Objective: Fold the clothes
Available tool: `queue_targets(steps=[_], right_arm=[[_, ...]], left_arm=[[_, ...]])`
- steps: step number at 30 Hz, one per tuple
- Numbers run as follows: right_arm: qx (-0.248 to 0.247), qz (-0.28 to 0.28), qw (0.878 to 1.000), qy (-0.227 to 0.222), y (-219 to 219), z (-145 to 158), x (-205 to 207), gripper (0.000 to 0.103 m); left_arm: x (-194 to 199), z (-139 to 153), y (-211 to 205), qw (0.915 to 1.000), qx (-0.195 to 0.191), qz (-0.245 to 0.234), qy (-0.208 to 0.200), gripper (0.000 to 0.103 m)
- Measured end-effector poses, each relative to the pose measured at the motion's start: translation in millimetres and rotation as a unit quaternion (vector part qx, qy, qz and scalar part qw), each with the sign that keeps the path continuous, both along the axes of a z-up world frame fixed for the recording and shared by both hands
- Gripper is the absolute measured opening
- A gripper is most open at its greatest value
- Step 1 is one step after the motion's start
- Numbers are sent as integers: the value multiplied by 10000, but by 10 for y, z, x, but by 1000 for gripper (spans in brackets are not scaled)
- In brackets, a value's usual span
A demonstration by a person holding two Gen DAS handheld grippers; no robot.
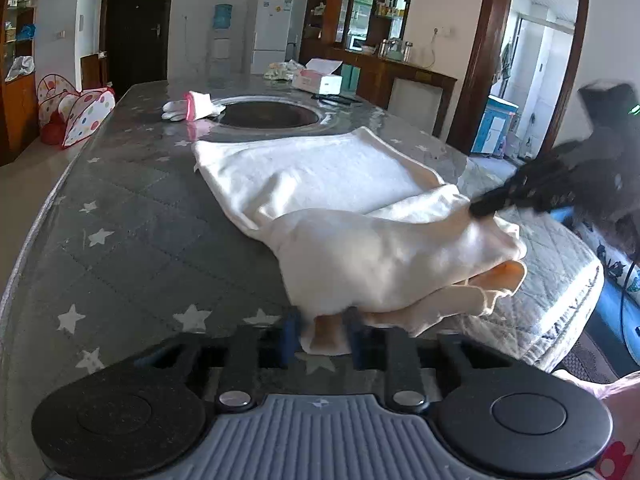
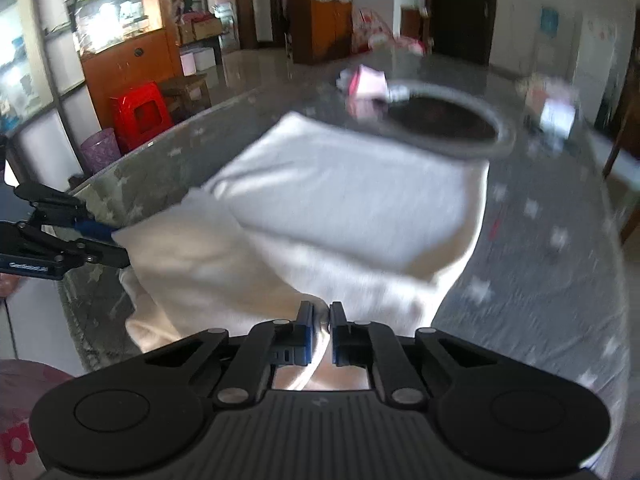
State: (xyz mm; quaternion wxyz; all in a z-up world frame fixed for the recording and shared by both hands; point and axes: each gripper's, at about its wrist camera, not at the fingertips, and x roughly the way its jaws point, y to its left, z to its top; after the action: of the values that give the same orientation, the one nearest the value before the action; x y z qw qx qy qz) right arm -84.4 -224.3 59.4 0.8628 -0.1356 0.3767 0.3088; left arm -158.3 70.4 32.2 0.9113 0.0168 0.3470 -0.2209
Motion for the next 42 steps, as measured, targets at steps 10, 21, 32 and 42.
queue_targets(steps=[10, 21, 32, 42], right_arm=[[-413, -250, 9978, -452, 56, -26, 155, 11], [-128, -23, 9997, -221, 54, -61, 101, 12], [-146, -17, 9999, -47, 144, -258, 173, 15], [-212, -214, 9994, -198, 106, -241, 252, 29]], left_arm=[[-72, 22, 13, 9995, 289, -109, 1, 4], [215, 382, 174, 9991, -340, -236, 9, 6], [777, 122, -190, 9990, -170, -400, 115, 6], [798, 45, -117, 9994, -123, -315, 120, 7]])
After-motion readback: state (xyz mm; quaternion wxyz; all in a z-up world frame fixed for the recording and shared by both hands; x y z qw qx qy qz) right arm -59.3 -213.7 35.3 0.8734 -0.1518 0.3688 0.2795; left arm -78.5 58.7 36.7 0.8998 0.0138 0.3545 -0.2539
